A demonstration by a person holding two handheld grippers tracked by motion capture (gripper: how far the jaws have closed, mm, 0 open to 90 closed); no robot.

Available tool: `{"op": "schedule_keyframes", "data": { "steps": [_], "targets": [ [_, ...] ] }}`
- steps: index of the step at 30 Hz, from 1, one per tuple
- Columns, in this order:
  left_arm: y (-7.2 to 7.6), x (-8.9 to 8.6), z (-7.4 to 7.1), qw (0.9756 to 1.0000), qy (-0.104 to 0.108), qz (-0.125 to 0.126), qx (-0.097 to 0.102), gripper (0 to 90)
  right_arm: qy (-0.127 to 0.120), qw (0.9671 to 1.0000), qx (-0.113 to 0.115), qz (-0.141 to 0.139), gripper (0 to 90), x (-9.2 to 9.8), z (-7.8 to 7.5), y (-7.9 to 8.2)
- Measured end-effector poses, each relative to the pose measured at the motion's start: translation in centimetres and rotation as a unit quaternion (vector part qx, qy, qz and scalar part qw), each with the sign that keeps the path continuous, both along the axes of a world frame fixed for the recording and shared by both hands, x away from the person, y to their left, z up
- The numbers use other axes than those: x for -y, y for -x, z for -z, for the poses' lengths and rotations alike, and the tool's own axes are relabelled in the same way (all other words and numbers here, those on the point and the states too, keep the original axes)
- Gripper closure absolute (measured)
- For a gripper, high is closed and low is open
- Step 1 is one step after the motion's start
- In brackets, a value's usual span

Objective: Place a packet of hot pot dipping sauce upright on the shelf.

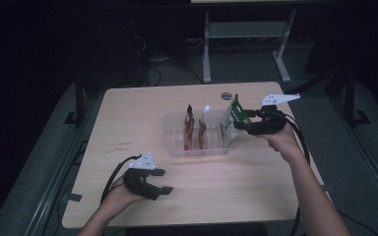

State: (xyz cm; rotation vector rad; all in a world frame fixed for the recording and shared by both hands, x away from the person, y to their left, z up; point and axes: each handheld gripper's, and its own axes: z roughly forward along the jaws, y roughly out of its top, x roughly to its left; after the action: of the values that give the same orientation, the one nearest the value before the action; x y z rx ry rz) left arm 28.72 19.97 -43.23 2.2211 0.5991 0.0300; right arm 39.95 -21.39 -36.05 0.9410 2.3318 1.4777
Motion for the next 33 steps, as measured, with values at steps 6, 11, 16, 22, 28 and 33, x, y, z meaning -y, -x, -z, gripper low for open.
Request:
{"op": "schedule_keyframes", "data": {
  "steps": [6,11,16,22,28,33],
  "targets": [
    [0.0,-0.2,-0.1,1.0000,0.000,-0.003,0.003,27.0,0.006,1.0000,0.003,0.005,28.4,0.5,0.2,1.3],
    [0.0,-0.2,-0.1,1.0000,-0.004,-0.002,0.006,26.9,0.010,0.9999,0.000,0.014,26.2,1.0,0.6,2.1],
    [0.0,-0.3,-0.2,0.9999,-0.007,0.001,0.009,26.8,0.009,0.9997,-0.005,0.023,25.3,1.9,1.3,3.1],
    [0.0,-0.4,-0.2,0.9999,-0.008,0.000,0.011,25.4,0.012,0.9998,-0.008,0.017,25.2,2.2,2.1,4.2],
    [-0.1,-0.4,0.0,0.9998,-0.008,-0.004,0.016,21.9,0.030,0.9994,-0.013,0.009,23.3,2.0,3.1,5.7],
    [-0.1,-0.5,0.1,0.9998,-0.013,-0.001,0.018,20.6,0.034,0.9992,-0.018,0.008,21.7,2.1,4.1,7.0]
  ]
}}
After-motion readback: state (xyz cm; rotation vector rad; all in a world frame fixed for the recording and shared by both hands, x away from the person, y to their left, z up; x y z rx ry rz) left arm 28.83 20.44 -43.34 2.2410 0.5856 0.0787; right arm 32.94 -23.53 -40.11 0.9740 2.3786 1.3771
